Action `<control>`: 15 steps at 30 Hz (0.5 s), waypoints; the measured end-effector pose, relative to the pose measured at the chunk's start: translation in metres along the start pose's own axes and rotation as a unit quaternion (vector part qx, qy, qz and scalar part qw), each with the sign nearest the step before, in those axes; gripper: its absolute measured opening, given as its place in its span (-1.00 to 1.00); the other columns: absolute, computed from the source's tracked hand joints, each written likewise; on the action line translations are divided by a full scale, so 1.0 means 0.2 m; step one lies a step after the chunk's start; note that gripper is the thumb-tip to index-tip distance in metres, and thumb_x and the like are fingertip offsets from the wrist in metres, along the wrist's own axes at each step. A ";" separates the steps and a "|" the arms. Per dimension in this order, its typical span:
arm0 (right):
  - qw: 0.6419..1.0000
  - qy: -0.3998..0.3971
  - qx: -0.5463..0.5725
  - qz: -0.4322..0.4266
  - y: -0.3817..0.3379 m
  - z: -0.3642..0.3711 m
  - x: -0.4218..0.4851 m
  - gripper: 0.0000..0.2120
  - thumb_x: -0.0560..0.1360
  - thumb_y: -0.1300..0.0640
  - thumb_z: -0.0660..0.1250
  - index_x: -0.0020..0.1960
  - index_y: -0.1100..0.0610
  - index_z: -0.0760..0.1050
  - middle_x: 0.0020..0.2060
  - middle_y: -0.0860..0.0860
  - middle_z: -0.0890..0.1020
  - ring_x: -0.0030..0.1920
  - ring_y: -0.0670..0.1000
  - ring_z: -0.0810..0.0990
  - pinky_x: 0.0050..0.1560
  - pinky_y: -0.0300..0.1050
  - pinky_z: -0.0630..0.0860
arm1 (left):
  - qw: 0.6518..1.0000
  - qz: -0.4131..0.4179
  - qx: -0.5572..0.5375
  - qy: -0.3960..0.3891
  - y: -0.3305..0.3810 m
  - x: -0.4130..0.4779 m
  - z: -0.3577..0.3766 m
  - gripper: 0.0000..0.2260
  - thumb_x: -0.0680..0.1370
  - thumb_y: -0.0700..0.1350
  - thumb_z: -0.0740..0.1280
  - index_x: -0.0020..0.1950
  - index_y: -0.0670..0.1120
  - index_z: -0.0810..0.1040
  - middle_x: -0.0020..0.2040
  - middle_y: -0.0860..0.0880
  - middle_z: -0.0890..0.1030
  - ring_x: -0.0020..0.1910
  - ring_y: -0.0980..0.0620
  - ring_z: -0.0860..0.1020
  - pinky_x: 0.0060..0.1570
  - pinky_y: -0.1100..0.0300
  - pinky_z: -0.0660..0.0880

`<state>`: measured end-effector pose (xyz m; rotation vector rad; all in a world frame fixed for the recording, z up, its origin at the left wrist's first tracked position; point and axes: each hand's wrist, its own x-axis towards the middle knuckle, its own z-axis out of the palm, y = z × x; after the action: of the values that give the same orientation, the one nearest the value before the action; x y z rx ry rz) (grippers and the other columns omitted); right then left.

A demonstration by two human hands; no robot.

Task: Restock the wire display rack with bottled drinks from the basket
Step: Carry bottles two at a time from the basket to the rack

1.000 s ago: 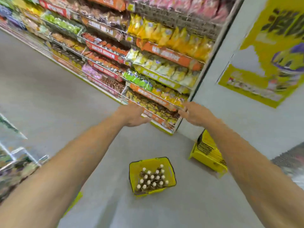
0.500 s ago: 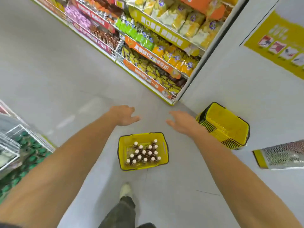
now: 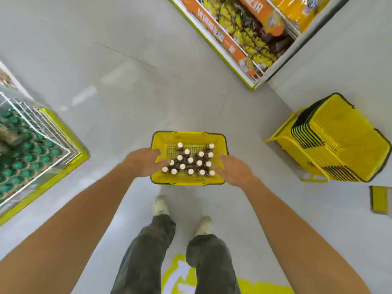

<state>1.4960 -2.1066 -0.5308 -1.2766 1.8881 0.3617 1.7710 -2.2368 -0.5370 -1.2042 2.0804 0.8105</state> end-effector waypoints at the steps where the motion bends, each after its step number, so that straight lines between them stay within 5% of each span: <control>1: 1.000 0.002 0.004 0.001 0.05 0.06 0.07 -0.54 0.71 -0.07 0.17 0.50 0.17 0.41 0.43 0.20 0.51 0.43 0.24 0.49 0.38 0.16 0.46 | 1.000 0.002 -0.004 0.003 0.01 0.07 0.08 -0.42 0.62 0.34 0.11 0.36 -0.09 0.49 0.29 -0.14 0.59 0.30 -0.18 0.54 0.25 -0.03 0.48; 15: 0.991 0.130 0.025 0.005 0.54 0.86 1.59 -0.59 0.68 -0.09 0.20 0.32 0.20 0.48 0.27 0.19 0.58 0.28 0.25 0.56 0.17 0.14 0.54 | 0.994 0.029 0.057 0.091 -0.25 1.56 0.91 -0.44 0.61 0.34 0.12 0.24 -0.12 0.51 0.14 -0.16 0.61 0.23 -0.21 0.56 0.15 -0.09 0.52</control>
<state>1.4295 -2.1553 -0.8996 -1.3332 2.1082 0.1567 1.7224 -2.2859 -0.8961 -1.1990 2.2839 0.6186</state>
